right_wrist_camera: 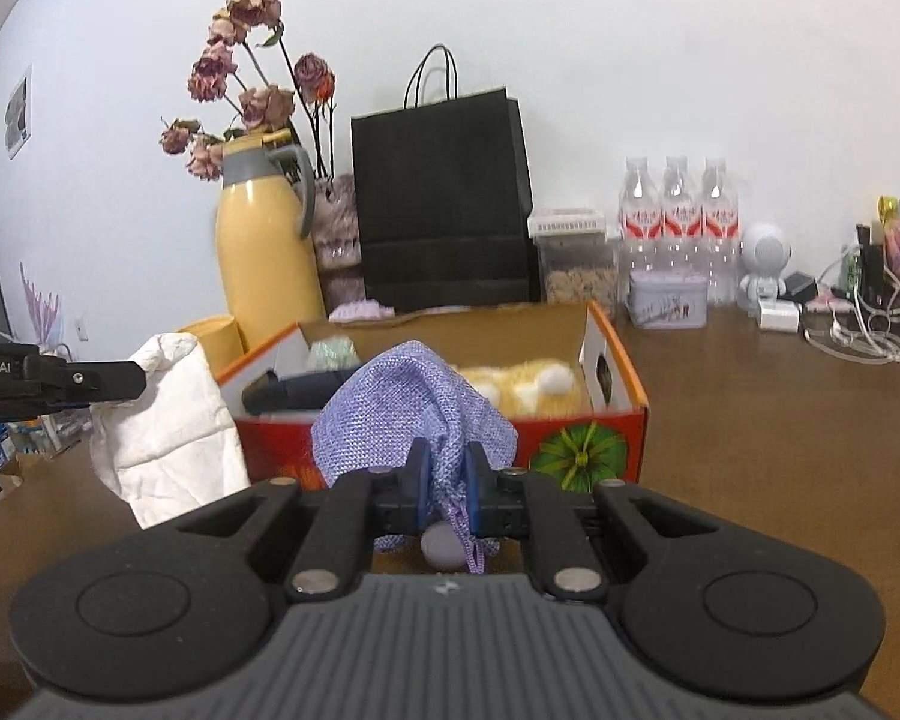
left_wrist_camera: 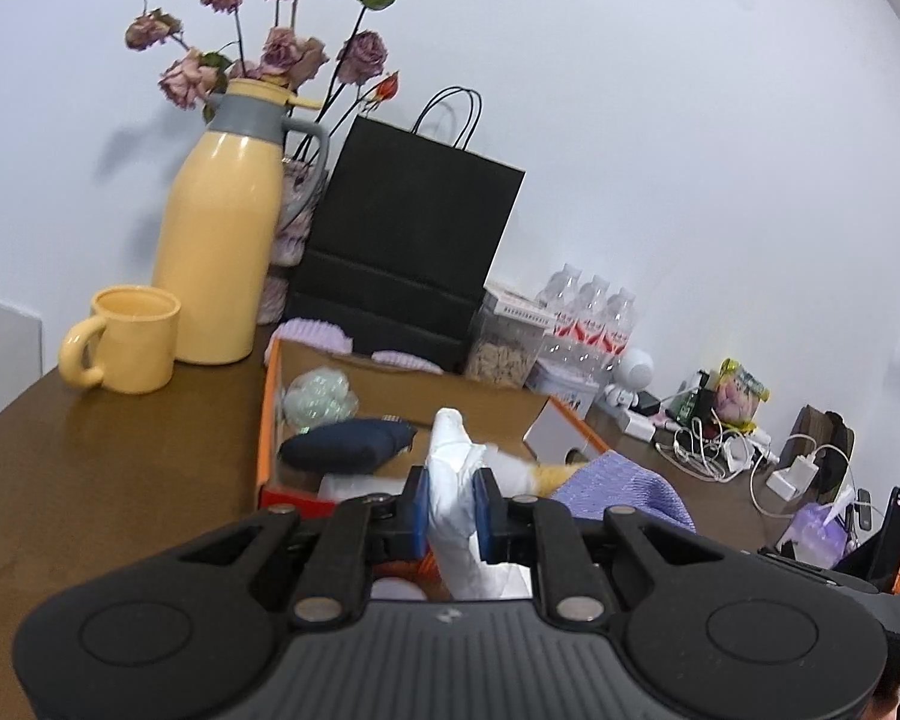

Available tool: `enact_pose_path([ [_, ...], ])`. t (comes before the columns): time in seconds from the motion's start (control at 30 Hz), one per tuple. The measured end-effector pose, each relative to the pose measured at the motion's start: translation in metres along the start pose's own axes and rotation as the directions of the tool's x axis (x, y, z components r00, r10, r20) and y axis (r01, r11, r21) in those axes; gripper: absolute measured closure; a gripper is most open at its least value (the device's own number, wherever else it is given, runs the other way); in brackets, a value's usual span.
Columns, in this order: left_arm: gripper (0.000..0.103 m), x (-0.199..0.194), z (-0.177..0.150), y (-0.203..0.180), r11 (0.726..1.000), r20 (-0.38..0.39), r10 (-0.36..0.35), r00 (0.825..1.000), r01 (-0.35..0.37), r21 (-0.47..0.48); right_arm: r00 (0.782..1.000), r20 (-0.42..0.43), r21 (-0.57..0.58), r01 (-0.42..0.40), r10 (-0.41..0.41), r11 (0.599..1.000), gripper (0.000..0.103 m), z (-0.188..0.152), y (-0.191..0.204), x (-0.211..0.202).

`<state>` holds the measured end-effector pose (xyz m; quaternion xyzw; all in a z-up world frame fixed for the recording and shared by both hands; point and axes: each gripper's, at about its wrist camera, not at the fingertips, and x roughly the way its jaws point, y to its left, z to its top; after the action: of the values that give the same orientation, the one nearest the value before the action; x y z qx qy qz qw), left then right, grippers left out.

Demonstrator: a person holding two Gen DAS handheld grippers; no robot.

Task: Organize objects
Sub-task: 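Carry the tissue and purple bag into the box and open both grippers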

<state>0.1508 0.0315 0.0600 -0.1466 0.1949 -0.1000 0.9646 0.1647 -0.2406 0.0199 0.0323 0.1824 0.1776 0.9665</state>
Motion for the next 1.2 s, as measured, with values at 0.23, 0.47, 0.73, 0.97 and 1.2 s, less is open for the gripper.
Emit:
enact_pose_path([
  [0.23,0.089,0.024,0.022,-0.010,1.000,0.028,0.006,1.000,-0.006,0.011,0.999,0.041,-0.022,0.010,-0.009,1.000,0.091,0.021,0.001,0.020],
  [0.47,0.089,0.059,0.038,-0.013,1.000,0.034,0.026,0.999,-0.026,0.002,0.998,0.058,-0.036,0.025,-0.023,0.999,0.091,0.039,0.000,0.048],
  [0.73,0.089,0.102,0.051,-0.011,0.999,0.028,0.044,0.999,-0.044,0.009,0.998,0.038,-0.059,0.044,-0.041,0.997,0.091,0.056,-0.006,0.087],
  [0.97,0.089,0.136,0.057,-0.008,0.997,0.029,0.073,0.997,-0.074,0.029,0.999,0.015,-0.066,0.051,-0.051,0.996,0.091,0.061,-0.013,0.121],
  [1.2,0.089,0.161,0.058,-0.005,0.995,0.004,0.085,0.996,-0.085,0.048,0.998,-0.013,-0.075,0.058,-0.059,0.995,0.091,0.062,-0.019,0.144],
])
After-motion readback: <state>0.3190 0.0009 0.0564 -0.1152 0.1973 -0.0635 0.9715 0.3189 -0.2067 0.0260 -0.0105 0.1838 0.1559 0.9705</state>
